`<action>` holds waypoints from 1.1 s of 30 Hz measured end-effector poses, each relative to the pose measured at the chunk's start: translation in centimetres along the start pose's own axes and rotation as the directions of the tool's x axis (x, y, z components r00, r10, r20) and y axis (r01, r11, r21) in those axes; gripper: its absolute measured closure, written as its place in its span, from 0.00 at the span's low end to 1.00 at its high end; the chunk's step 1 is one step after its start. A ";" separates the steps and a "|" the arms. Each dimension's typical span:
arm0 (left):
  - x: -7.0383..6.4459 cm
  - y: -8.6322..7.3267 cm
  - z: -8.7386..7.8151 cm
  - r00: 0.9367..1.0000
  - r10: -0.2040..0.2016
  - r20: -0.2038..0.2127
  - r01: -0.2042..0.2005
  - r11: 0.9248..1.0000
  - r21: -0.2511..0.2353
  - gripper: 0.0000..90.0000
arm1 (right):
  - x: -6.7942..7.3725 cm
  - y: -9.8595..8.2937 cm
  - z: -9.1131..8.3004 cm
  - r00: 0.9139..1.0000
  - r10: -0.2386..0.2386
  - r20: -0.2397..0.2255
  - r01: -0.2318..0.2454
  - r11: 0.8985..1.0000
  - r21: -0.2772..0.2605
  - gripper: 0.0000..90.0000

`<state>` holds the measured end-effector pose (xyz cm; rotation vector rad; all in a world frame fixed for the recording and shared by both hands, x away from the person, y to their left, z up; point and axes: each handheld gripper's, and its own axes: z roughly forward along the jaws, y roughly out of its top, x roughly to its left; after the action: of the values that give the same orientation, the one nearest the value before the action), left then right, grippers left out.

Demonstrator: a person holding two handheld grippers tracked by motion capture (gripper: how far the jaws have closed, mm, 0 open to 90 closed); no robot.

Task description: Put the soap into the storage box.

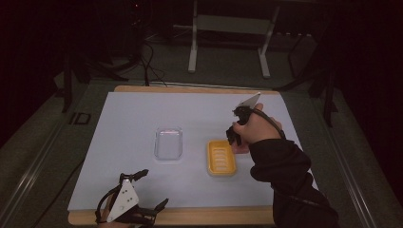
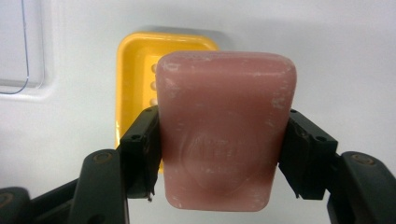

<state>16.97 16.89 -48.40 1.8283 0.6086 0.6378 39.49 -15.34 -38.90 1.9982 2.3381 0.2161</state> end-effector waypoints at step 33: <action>0.0 0.0 -0.1 1.000 0.006 0.002 -0.006 1.000 0.000 0.00 | 3.1 -0.5 8.5 0.996 0.047 -0.080 -0.040 0.996 0.084 0.41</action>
<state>16.88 16.92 -48.37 1.8313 0.6015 0.6403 39.69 -11.76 -47.24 2.1193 2.3915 0.2110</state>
